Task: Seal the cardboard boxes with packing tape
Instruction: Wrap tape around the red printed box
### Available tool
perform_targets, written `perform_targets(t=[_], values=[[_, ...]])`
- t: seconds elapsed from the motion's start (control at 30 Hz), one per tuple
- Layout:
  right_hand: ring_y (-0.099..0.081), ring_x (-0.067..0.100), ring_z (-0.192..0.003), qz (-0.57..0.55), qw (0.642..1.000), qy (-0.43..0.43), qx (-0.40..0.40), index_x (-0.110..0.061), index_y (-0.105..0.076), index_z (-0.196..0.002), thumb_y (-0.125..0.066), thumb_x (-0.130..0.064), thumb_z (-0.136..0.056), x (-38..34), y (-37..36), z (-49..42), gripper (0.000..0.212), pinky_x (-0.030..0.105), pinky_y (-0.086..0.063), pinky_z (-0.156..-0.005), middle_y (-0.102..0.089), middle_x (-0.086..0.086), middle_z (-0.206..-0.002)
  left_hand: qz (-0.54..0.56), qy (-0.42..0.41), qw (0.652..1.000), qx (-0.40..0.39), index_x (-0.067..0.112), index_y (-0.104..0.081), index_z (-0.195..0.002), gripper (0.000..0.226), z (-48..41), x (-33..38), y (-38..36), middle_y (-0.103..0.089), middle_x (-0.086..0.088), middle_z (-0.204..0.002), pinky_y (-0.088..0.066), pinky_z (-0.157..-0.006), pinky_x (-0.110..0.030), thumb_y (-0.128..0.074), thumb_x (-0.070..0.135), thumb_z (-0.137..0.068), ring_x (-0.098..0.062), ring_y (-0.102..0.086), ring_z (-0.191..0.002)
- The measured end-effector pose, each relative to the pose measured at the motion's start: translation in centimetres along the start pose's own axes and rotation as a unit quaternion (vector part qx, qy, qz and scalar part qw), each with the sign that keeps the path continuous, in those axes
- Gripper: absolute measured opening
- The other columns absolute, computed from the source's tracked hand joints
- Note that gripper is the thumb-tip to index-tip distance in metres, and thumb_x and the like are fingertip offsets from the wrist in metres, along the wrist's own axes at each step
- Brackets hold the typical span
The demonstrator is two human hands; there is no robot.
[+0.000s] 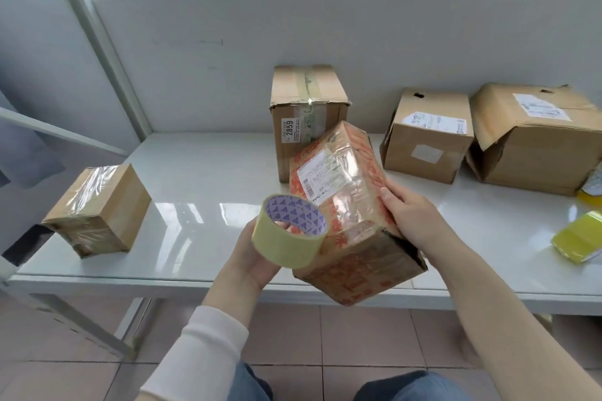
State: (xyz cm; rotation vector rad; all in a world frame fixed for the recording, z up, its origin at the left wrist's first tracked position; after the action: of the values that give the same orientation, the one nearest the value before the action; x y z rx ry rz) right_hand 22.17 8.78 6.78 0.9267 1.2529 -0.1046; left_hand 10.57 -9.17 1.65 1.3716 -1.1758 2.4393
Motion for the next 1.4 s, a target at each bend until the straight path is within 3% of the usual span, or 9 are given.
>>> perform_targets(t=[0.23, 0.37, 0.47, 0.57, 0.73, 0.83, 0.9, 1.13, 1.4], values=[[-0.011, 0.013, -0.145, 0.185, 0.980, 0.062, -0.050, -0.024, -0.021, -0.148, -0.032, -0.040, -0.099, -3.5, -3.8, 0.3, 0.053, 0.037, -0.019, -0.116, -0.008, -0.008, -0.157, 0.021, 0.057, 0.997, 0.051, 0.005, -0.063, -0.088, 0.028, 0.2, -0.1, 4.6, -0.061, -0.017, -0.104, -0.043, -0.099, -0.047, -0.066, 0.024, -0.067, -0.030, -0.059, -0.102], [-0.007, 0.013, -0.145, 0.271, 0.957, 0.078, -0.065, -0.027, -0.014, -0.149, -0.027, -0.048, -0.098, -4.1, -5.7, 0.9, 0.057, 0.038, -0.018, -0.115, -0.004, -0.009, -0.158, -0.052, -0.013, 0.997, 0.061, 0.013, -0.061, -0.061, 0.032, 1.0, 4.5, 6.7, -0.068, -0.010, -0.111, -0.047, -0.093, -0.043, -0.052, 0.019, -0.091, -0.024, -0.063, -0.092], [-0.009, 0.012, -0.145, 0.321, 0.938, 0.104, -0.079, -0.028, -0.016, -0.149, -0.029, -0.053, -0.096, -4.8, -6.7, 1.1, 0.060, 0.037, -0.018, -0.114, -0.008, -0.010, -0.157, -0.113, -0.075, 0.990, 0.026, 0.012, -0.052, -0.068, 0.032, 2.5, 8.5, 5.8, -0.067, -0.007, -0.120, -0.047, -0.093, -0.041, -0.041, 0.019, -0.097, -0.025, -0.062, -0.110], [-0.008, 0.011, -0.145, 0.350, 0.921, 0.130, -0.106, -0.030, -0.018, -0.149, -0.031, -0.056, -0.094, -5.3, -8.2, 1.3, 0.062, 0.037, -0.015, -0.113, -0.010, -0.012, -0.157, -0.167, -0.143, 0.974, 0.046, 0.015, -0.050, -0.071, 0.028, 3.5, 11.1, 3.5, -0.070, -0.003, -0.114, -0.049, -0.087, -0.039, -0.043, 0.020, -0.097, -0.021, -0.065, -0.096], [-0.029, 0.011, -0.137, 0.199, 0.968, 0.110, -0.104, -0.033, -0.039, -0.140, -0.029, -0.044, -0.099, -5.6, -7.1, 1.2, 0.043, 0.036, -0.025, -0.110, -0.037, -0.013, -0.147, -0.137, -0.219, 0.963, 0.076, 0.015, -0.051, -0.078, 0.016, 3.5, 11.3, -1.4, -0.070, -0.006, -0.097, -0.048, -0.079, -0.037, -0.052, 0.013, -0.094, -0.021, -0.059, -0.086], [-0.055, 0.006, -0.099, -0.030, 0.994, 0.069, -0.074, -0.032, -0.057, -0.126, -0.037, -0.039, -0.098, -5.6, -5.3, 1.3, 0.034, 0.026, -0.043, -0.085, -0.063, -0.014, -0.105, -0.135, -0.217, 0.966, 0.043, 0.017, -0.051, -0.079, 0.017, 2.2, 10.1, -3.9, -0.068, -0.005, -0.091, -0.046, -0.075, -0.034, -0.052, 0.013, -0.095, -0.020, -0.056, -0.084], [-0.057, 0.010, -0.104, -0.056, 0.995, 0.070, -0.046, -0.029, -0.059, -0.122, -0.041, -0.034, -0.098, -5.2, -4.5, 0.9, 0.030, 0.032, -0.048, -0.089, -0.063, -0.008, -0.114, -0.153, -0.217, 0.963, 0.046, 0.016, -0.052, -0.080, 0.015, 1.5, 9.7, -4.4, -0.068, -0.003, -0.088, -0.046, -0.070, -0.030, -0.052, 0.014, -0.095, -0.016, -0.056, -0.078], [-0.057, 0.016, -0.099, 0.035, 0.997, 0.065, -0.007, -0.019, -0.062, -0.111, -0.052, -0.034, -0.093, -4.9, -4.7, -3.0, 0.026, 0.029, -0.048, -0.079, -0.062, 0.001, -0.110, -0.258, -0.010, 0.964, 0.061, 0.010, -0.054, -0.075, 0.022, -0.9, 10.8, -0.8, -0.055, -0.007, -0.063, -0.043, -0.049, -0.020, -0.046, 0.021, -0.092, -0.018, -0.054, -0.052], [-0.036, 0.025, -0.129, 0.089, 0.995, 0.009, -0.035, -0.024, -0.045, -0.135, -0.060, -0.054, -0.081, -4.2, -6.0, -7.0, 0.064, 0.040, -0.033, -0.105, -0.040, 0.007, -0.138, -0.522, 0.166, 0.833, -0.076, 0.014, -0.062, -0.104, 0.033, -3.7, 10.6, -1.6, -0.071, -0.002, -0.086, -0.056, -0.065, -0.027, -0.060, 0.041, -0.086, -0.015, -0.068, -0.071]])
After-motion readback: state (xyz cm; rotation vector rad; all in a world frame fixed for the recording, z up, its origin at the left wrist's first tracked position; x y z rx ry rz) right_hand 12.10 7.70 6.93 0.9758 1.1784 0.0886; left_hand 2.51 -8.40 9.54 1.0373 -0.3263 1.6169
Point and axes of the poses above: each hand's wrist, its own z-axis away from the middle knuckle, its own y-axis out of the back of the hand, x = y × z, the point moved 6 cm from there along -z, towards the middle knuckle
